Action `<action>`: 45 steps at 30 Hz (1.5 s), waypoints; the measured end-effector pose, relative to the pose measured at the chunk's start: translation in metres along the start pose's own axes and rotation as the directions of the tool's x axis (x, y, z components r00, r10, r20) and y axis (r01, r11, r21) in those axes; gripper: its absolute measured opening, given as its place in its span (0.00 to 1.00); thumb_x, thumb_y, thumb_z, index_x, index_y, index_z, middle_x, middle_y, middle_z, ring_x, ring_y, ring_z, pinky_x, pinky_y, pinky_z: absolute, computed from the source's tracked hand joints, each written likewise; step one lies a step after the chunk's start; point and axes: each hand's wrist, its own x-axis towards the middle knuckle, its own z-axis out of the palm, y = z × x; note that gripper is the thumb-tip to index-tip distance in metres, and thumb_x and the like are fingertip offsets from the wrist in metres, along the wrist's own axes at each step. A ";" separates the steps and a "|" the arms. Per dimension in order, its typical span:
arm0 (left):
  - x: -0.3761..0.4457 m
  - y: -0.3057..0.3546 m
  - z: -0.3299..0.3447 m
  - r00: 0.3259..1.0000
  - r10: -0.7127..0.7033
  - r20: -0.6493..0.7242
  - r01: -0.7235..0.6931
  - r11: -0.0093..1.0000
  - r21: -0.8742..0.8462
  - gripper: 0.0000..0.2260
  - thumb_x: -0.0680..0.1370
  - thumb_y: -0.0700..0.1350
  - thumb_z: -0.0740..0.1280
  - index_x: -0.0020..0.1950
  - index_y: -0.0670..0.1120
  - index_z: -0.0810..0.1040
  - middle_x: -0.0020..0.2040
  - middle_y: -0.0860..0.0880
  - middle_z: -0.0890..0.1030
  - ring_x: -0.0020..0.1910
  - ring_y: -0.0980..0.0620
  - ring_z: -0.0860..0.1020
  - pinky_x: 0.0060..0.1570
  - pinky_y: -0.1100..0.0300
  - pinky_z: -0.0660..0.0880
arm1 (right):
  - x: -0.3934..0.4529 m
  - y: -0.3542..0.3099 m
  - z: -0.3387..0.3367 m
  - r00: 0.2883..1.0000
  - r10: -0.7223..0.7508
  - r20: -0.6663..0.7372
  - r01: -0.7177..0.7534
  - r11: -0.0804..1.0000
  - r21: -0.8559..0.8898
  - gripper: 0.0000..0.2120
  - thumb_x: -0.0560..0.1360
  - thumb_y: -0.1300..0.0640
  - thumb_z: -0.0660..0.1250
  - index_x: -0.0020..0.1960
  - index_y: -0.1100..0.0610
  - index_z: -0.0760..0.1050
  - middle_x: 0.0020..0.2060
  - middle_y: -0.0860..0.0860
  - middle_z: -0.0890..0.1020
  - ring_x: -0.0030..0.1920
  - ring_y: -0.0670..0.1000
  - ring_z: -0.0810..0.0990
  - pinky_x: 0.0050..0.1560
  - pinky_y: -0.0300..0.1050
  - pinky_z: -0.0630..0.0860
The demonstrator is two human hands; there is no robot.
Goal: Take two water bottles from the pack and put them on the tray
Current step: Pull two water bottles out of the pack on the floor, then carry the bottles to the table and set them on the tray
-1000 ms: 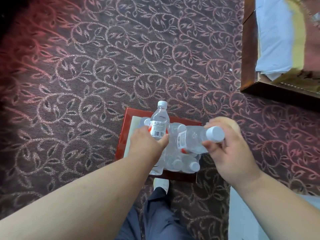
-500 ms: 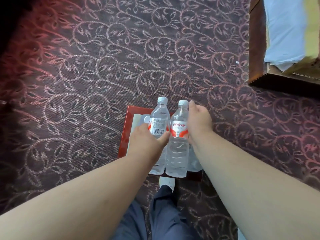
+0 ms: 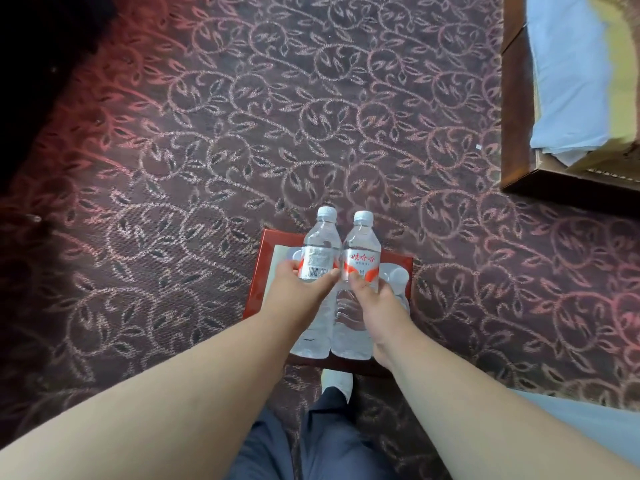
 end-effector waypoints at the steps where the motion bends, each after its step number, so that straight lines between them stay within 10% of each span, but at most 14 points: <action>1: -0.001 0.004 -0.004 0.999 -0.016 0.044 0.020 0.997 -0.076 0.34 0.71 0.60 0.76 0.69 0.46 0.68 0.54 0.49 0.81 0.49 0.54 0.80 0.42 0.57 0.76 | -0.003 -0.004 -0.002 1.000 -0.002 0.028 0.002 1.000 0.007 0.19 0.73 0.37 0.70 0.58 0.45 0.76 0.46 0.46 0.88 0.48 0.47 0.86 0.54 0.51 0.80; 6: -0.030 0.036 -0.039 0.978 0.062 0.199 -0.008 0.965 -0.263 0.32 0.68 0.66 0.73 0.68 0.53 0.78 0.61 0.47 0.85 0.59 0.45 0.83 0.64 0.38 0.76 | -0.034 -0.052 -0.006 0.978 -0.064 0.200 0.060 0.998 0.026 0.33 0.61 0.30 0.75 0.60 0.45 0.75 0.48 0.45 0.88 0.51 0.48 0.85 0.56 0.55 0.78; 11: -0.069 0.071 -0.119 0.988 0.156 -0.001 -0.141 0.893 -0.427 0.25 0.69 0.63 0.70 0.61 0.51 0.81 0.58 0.43 0.87 0.60 0.40 0.83 0.64 0.39 0.76 | -0.073 -0.119 0.035 0.889 -0.195 0.415 0.213 0.977 0.003 0.41 0.57 0.35 0.81 0.65 0.50 0.74 0.53 0.49 0.88 0.55 0.52 0.85 0.60 0.58 0.77; 14: -0.104 0.074 -0.178 0.979 0.178 -0.105 -0.206 0.835 -0.510 0.21 0.73 0.58 0.70 0.63 0.52 0.80 0.56 0.45 0.88 0.55 0.45 0.86 0.51 0.53 0.82 | -0.105 -0.158 0.077 0.766 -0.268 0.584 0.285 0.956 0.066 0.42 0.52 0.40 0.85 0.61 0.53 0.77 0.49 0.53 0.89 0.49 0.54 0.88 0.40 0.45 0.85; 19: -0.174 0.046 -0.273 0.916 0.228 -0.329 -0.390 0.700 -0.598 0.21 0.76 0.53 0.71 0.66 0.46 0.80 0.58 0.42 0.87 0.54 0.44 0.86 0.53 0.50 0.81 | -0.183 -0.192 0.170 0.520 -0.322 0.791 0.449 0.891 0.068 0.26 0.67 0.47 0.79 0.62 0.55 0.80 0.55 0.58 0.87 0.55 0.58 0.86 0.54 0.54 0.82; 23: -0.249 -0.004 -0.342 0.856 0.226 -0.466 -0.501 0.586 -0.636 0.11 0.80 0.47 0.70 0.59 0.44 0.85 0.52 0.41 0.88 0.50 0.42 0.87 0.53 0.45 0.83 | -0.263 -0.181 0.249 0.347 -0.258 0.902 0.499 0.865 0.056 0.14 0.73 0.55 0.71 0.57 0.56 0.83 0.48 0.55 0.89 0.46 0.52 0.88 0.38 0.39 0.83; 26: -0.307 -0.053 -0.394 0.804 0.147 -0.577 -0.549 0.559 -0.622 0.23 0.77 0.49 0.72 0.67 0.37 0.78 0.59 0.34 0.84 0.59 0.33 0.83 0.64 0.34 0.75 | -0.329 -0.158 0.305 0.205 -0.199 0.958 0.572 0.819 0.048 0.14 0.73 0.55 0.69 0.56 0.58 0.82 0.47 0.55 0.89 0.45 0.50 0.88 0.37 0.35 0.81; 30: -0.377 -0.134 -0.462 0.748 0.070 -0.660 -0.572 0.571 -0.589 0.16 0.80 0.47 0.70 0.64 0.39 0.81 0.59 0.35 0.86 0.57 0.35 0.84 0.58 0.42 0.80 | -0.414 -0.112 0.393 0.027 -0.116 0.993 0.647 0.759 0.071 0.12 0.77 0.53 0.67 0.57 0.50 0.84 0.52 0.53 0.88 0.53 0.51 0.86 0.46 0.37 0.82; 33: -0.425 -0.200 -0.516 0.710 -0.051 -0.703 -0.562 0.560 -0.609 0.15 0.82 0.46 0.69 0.66 0.40 0.78 0.58 0.36 0.86 0.57 0.36 0.85 0.61 0.39 0.79 | -0.473 -0.065 0.460 -0.027 -0.065 0.998 0.627 0.776 0.068 0.14 0.78 0.54 0.66 0.61 0.55 0.82 0.57 0.61 0.85 0.60 0.61 0.83 0.57 0.53 0.80; 39: -0.501 -0.303 -0.605 0.656 -0.162 -0.737 -0.587 0.505 -0.633 0.05 0.81 0.45 0.70 0.56 0.49 0.82 0.51 0.44 0.89 0.54 0.40 0.86 0.61 0.39 0.78 | -0.564 0.008 0.574 -0.041 0.072 0.997 0.556 0.830 -0.037 0.11 0.74 0.46 0.71 0.54 0.47 0.85 0.53 0.55 0.88 0.54 0.55 0.86 0.45 0.43 0.83; 45: -0.522 -0.384 -0.670 0.642 -0.236 -0.729 -0.603 0.432 -0.671 0.20 0.80 0.47 0.71 0.71 0.43 0.75 0.61 0.35 0.85 0.60 0.34 0.83 0.63 0.33 0.76 | -0.608 0.052 0.672 -0.079 0.214 0.974 0.498 0.854 -0.147 0.09 0.79 0.47 0.69 0.54 0.49 0.85 0.53 0.57 0.87 0.53 0.57 0.86 0.46 0.44 0.83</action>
